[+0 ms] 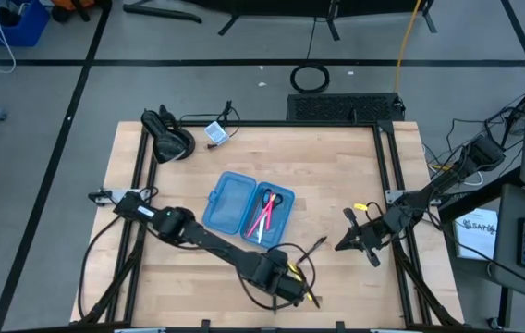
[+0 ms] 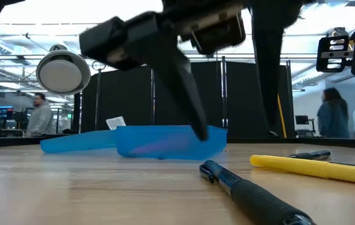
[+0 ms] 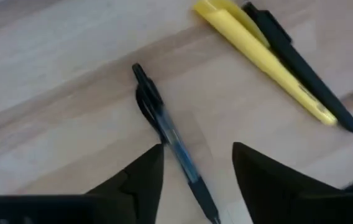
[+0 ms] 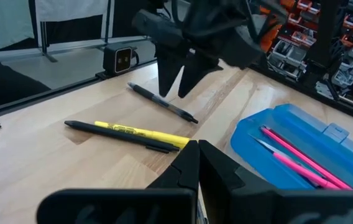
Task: Pick & place school supplies into a supply box
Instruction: Put the bottom left black pen into the blue supply box
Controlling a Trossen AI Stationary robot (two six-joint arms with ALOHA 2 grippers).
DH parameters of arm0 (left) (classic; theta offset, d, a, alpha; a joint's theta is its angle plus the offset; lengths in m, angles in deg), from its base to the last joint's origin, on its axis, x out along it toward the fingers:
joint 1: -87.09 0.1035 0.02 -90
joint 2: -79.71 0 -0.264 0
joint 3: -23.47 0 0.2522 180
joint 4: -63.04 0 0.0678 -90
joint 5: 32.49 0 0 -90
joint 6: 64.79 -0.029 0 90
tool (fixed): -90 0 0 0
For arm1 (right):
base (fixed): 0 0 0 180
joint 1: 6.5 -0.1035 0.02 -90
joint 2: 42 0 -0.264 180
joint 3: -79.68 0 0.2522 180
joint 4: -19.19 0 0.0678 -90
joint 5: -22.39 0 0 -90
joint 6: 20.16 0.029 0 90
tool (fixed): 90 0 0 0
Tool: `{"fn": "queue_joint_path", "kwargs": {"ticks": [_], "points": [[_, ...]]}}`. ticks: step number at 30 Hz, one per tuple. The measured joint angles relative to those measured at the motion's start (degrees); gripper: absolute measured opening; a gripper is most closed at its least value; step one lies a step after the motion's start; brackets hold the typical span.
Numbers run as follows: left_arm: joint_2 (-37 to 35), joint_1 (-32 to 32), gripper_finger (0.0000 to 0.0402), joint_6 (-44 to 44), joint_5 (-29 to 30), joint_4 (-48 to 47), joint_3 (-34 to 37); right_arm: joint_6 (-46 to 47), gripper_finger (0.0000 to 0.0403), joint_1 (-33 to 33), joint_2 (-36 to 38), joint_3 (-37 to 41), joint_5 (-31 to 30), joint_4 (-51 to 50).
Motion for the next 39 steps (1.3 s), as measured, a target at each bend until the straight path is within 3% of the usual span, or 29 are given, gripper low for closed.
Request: {"fn": "queue_joint_path", "kwargs": {"ticks": [7, 26, 30, 39], "points": [[0.49, 1.15, 0.0229, -0.41, 0.32, -3.66, 0.0, -0.04, 0.0, 0.0, -0.01, 0.0, -0.09, -0.04], [3.91, 0.88, 0.0229, 0.13, -0.96, -5.65, -0.17, 0.07, 0.0, 0.0, -0.02, 0.0, -0.11, -0.43], [4.01, 0.62, 0.0203, 0.92, -0.86, -7.48, -0.22, 0.07, 0.0, 0.0, -0.03, -0.01, -0.11, -0.42], [4.11, 0.41, 0.0092, 0.02, -0.11, -8.41, -0.07, 0.09, 0.0, 0.0, -0.03, 0.01, -0.11, -0.43]]}}
